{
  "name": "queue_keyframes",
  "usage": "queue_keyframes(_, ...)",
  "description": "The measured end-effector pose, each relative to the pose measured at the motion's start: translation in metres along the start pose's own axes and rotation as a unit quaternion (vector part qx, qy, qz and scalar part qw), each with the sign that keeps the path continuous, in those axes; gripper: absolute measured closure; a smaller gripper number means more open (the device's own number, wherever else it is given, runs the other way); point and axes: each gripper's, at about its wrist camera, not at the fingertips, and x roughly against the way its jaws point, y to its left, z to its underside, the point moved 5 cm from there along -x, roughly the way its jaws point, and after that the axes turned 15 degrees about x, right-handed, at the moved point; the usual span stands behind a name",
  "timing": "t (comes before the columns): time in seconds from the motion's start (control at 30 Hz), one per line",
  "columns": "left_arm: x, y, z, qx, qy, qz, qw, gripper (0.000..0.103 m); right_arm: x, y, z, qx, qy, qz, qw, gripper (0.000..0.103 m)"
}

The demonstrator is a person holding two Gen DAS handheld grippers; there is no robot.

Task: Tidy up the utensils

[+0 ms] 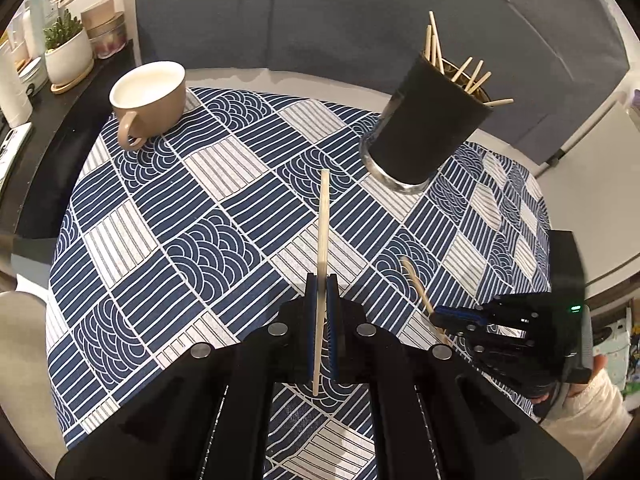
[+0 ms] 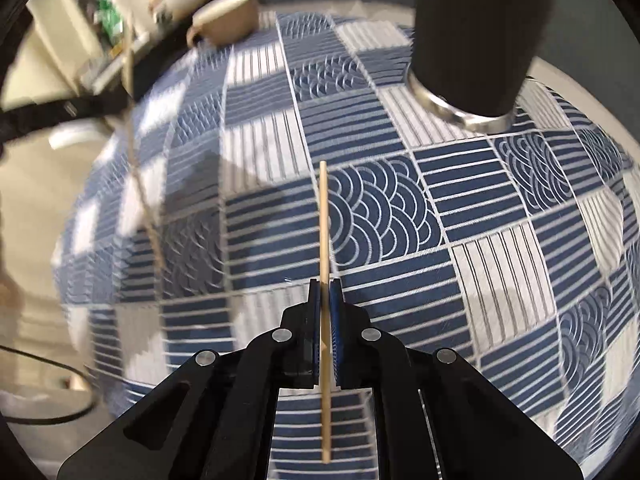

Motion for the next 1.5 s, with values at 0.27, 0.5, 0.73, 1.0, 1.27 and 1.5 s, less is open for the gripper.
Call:
queue_keyframes(0.27,0.005,-0.015,-0.005,-0.041,-0.015,0.019,0.9989,0.098,0.065,-0.011,-0.012,-0.065,-0.123,-0.014,0.990,0.098)
queue_keyframes(0.5,0.020,-0.042,-0.028,-0.048,-0.032,0.040,0.9976,0.098,0.116,-0.033,-0.053,-0.068,-0.181,-0.010,0.981,0.098)
queue_keyframes(0.73,0.035,-0.075,-0.059,-0.043,-0.074,0.049,0.9951,0.098,0.163,-0.075,-0.090,-0.065,-0.251,-0.015,0.966,0.098)
queue_keyframes(1.0,0.073,-0.116,-0.098,-0.029,-0.140,0.048,0.9885,0.098,0.192,-0.121,-0.137,-0.034,-0.297,-0.031,0.954,0.098)
queue_keyframes(1.27,0.071,-0.127,-0.117,-0.013,-0.145,0.018,0.9892,0.098,0.202,-0.141,-0.166,-0.008,-0.333,-0.065,0.941,0.098)
queue_keyframes(1.5,-0.002,-0.100,-0.101,0.003,-0.070,0.000,0.9976,0.075,0.199,-0.157,-0.167,-0.022,-0.344,-0.077,0.936,0.098)
